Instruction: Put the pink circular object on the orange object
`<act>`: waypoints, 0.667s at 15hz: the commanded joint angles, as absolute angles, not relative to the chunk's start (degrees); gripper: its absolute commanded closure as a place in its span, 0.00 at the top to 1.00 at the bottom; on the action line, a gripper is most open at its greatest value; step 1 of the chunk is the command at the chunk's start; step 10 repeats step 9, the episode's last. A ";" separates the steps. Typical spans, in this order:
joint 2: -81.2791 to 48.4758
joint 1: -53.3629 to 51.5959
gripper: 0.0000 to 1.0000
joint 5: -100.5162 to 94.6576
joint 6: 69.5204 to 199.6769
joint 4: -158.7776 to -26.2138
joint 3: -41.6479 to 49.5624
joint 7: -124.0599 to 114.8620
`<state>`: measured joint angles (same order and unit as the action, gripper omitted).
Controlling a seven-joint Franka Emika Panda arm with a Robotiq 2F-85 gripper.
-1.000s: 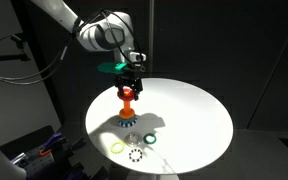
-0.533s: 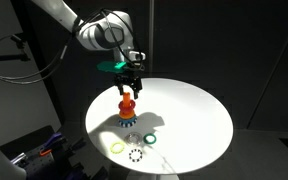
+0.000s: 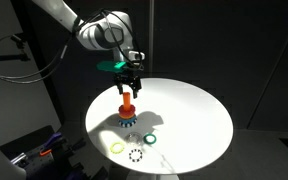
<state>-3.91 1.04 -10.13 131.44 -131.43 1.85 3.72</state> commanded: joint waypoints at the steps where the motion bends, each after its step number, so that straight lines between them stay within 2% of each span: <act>1: -3.60 1.46 1.00 -6.44 130.24 -130.72 1.61 6.57; 10: -3.99 1.33 1.00 -4.92 131.13 -131.46 1.68 6.51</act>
